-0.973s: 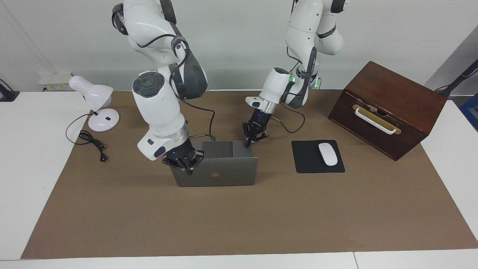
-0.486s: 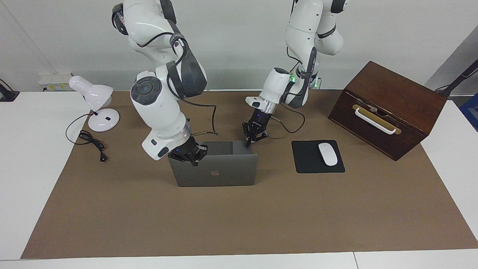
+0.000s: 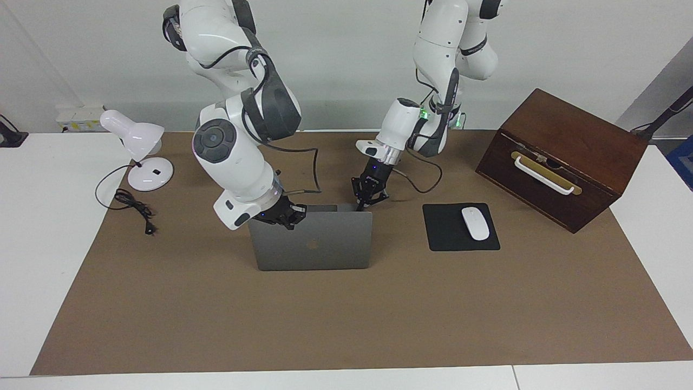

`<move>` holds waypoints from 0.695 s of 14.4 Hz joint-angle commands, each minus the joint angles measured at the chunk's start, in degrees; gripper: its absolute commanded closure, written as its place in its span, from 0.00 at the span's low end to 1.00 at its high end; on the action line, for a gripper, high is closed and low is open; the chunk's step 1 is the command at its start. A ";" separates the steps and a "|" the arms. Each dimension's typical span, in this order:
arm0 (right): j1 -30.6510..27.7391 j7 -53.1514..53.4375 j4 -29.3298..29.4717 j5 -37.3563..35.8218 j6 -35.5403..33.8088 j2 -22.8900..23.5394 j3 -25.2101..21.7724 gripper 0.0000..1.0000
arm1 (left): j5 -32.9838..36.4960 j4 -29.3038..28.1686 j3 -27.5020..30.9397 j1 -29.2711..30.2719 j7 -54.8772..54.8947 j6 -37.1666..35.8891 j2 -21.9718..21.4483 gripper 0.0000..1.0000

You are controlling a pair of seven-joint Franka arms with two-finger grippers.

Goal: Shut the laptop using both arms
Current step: 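Push the laptop screen down toward the keyboard with the right gripper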

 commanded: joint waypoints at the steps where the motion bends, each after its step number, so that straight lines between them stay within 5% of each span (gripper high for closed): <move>1: 0.18 1.06 -3.80 2.82 0.58 -0.57 0.31 1.00 | -0.25 -2.57 1.23 -1.17 1.25 -0.03 2.77 1.00; 10: 0.27 0.44 -14.43 5.12 9.00 -0.48 2.50 1.00 | -0.25 -2.57 1.23 -1.17 1.34 -0.03 2.77 1.00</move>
